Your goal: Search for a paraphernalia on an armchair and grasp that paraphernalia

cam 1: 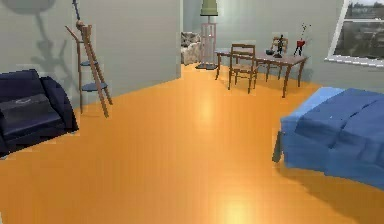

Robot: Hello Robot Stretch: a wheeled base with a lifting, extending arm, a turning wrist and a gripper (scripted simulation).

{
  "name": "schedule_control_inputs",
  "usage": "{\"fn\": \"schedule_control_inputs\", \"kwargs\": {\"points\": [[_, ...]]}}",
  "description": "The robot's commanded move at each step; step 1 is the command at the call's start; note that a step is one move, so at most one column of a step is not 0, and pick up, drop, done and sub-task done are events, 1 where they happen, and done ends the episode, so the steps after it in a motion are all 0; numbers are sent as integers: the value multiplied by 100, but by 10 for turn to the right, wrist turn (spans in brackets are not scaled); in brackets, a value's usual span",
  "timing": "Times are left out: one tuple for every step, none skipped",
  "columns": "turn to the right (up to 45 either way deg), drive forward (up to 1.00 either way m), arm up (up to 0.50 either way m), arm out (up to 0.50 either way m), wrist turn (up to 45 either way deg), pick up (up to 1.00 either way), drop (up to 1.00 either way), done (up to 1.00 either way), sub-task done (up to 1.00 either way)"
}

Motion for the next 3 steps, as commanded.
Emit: {"fn": "schedule_control_inputs", "kwargs": {"points": [[0, 45, 0, 0, 0, 0, 0, 0, 0], [-450, 0, 0, 0, 0, 0, 0, 0, 0], [0, 100, 0, 0, 0, 0, 0, 0, 0]]}}
